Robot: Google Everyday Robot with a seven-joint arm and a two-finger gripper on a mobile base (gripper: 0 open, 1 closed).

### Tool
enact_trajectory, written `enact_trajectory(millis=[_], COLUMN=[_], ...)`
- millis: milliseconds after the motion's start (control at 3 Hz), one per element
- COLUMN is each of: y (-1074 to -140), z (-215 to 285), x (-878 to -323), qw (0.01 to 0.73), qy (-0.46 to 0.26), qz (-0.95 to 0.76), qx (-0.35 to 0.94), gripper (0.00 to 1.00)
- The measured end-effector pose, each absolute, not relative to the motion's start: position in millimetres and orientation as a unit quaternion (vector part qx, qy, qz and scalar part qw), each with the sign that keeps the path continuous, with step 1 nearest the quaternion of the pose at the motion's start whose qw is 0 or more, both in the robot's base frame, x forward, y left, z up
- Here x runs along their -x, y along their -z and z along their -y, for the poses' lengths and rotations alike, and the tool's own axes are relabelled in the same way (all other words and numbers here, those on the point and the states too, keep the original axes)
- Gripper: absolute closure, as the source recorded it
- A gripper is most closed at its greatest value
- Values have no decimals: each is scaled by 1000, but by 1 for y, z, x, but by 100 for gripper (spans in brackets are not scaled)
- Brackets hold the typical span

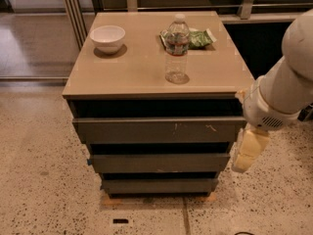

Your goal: Open middle drawer

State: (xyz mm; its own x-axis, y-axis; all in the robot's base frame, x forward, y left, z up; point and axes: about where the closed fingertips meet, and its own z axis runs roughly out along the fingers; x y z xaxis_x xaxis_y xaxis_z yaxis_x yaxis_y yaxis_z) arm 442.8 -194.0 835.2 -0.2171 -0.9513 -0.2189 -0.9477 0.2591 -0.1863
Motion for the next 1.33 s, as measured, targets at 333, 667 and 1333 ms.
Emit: enact_trajectory(millis=[333,667,1333], y=[-746,-673,-641], z=[178,174,178], x=[-444,-438,-436], qw=[125,87,89], qy=[-31,-55,-54], qz=[-775,-779,-771], qx=[618,618,628], gripper=[0,0,0])
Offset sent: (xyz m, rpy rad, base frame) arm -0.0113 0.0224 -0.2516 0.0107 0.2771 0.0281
